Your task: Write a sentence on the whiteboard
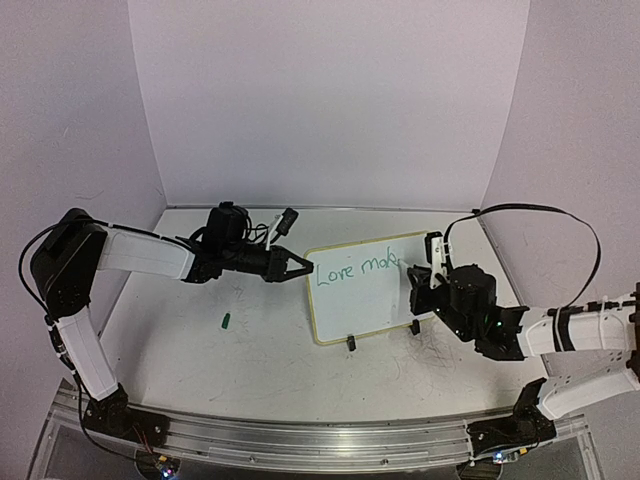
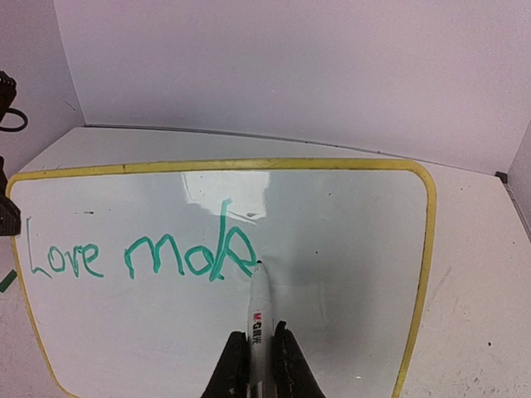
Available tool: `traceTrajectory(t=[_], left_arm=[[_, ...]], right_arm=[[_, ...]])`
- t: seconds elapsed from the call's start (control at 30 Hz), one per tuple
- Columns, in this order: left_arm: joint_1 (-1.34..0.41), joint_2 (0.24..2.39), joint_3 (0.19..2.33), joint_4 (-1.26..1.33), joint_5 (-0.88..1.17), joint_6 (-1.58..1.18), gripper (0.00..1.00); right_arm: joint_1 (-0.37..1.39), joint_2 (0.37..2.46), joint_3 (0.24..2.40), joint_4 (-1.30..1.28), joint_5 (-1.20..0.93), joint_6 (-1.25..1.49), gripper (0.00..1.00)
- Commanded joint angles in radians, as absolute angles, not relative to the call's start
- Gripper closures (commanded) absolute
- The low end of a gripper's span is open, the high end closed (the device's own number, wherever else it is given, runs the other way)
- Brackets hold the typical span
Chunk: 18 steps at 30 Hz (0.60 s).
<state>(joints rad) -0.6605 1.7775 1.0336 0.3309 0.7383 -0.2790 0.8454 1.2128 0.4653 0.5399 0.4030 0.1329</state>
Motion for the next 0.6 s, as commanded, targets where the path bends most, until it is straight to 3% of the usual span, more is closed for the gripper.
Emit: traceTrajectory(t=[0.0,0.57], left_arm=[[-0.668,1.768,1.045,0.253,0.692,-0.229,1.0],[-0.669,1.763,1.043,0.253,0.692,-0.226,1.0]], right_arm=[[0.839,1.23,0.512,0.597,0.422,0.136,1.0],[0.83,1.258,0.507,0.559,0.499,0.181,1.0]])
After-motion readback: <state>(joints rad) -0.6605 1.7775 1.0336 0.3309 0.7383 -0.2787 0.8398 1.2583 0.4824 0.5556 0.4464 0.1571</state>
